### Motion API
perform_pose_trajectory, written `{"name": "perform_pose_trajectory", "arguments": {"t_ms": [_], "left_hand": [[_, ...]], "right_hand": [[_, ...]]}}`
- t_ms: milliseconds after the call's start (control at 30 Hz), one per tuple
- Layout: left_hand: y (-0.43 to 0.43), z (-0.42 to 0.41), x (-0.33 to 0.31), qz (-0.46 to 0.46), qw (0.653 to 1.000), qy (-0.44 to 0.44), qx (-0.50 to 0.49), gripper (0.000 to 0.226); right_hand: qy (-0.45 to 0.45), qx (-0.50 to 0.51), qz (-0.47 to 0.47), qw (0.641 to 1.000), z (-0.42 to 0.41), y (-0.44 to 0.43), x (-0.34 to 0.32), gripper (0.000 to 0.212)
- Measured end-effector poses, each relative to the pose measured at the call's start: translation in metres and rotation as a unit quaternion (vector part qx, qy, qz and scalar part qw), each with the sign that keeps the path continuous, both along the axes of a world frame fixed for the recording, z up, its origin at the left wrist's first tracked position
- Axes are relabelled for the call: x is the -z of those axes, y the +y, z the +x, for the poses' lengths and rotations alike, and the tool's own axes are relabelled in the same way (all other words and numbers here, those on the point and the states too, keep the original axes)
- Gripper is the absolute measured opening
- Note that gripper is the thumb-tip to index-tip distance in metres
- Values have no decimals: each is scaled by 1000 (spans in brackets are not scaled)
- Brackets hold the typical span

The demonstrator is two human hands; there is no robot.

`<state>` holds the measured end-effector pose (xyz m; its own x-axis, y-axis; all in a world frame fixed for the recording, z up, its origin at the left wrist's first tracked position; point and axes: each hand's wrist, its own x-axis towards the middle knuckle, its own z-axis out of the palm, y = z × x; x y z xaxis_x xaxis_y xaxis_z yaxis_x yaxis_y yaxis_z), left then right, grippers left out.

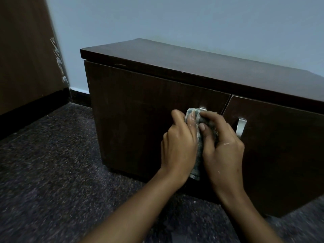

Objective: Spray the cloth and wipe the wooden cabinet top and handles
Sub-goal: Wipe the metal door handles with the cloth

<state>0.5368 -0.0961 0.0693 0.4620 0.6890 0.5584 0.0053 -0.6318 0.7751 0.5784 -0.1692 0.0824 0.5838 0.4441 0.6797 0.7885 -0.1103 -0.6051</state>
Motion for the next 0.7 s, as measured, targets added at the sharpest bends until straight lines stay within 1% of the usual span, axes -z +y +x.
{"name": "perform_pose_trajectory", "arguments": {"t_ms": [100, 267, 433, 533, 633, 700], "left_hand": [[-1, -4, 10, -4, 1000, -2, 14, 13], [-2, -7, 22, 4, 999, 26, 20, 13], [-3, -9, 27, 11, 998, 57, 29, 21], [-4, -11, 30, -10, 996, 87, 29, 19], [-3, -11, 33, -45, 990, 128, 34, 18], [0, -11, 34, -35, 988, 148, 35, 16]], "right_hand": [[19, -12, 9, 1000, -3, -2, 9, 27], [36, -22, 15, 999, -5, -1, 23, 23], [37, -16, 11, 999, -4, -1, 32, 23], [54, -19, 6, 998, -6, 0, 37, 28], [103, -30, -9, 994, -6, 0, 42, 38], [122, -34, -13, 992, -4, -1, 44, 42]]}}
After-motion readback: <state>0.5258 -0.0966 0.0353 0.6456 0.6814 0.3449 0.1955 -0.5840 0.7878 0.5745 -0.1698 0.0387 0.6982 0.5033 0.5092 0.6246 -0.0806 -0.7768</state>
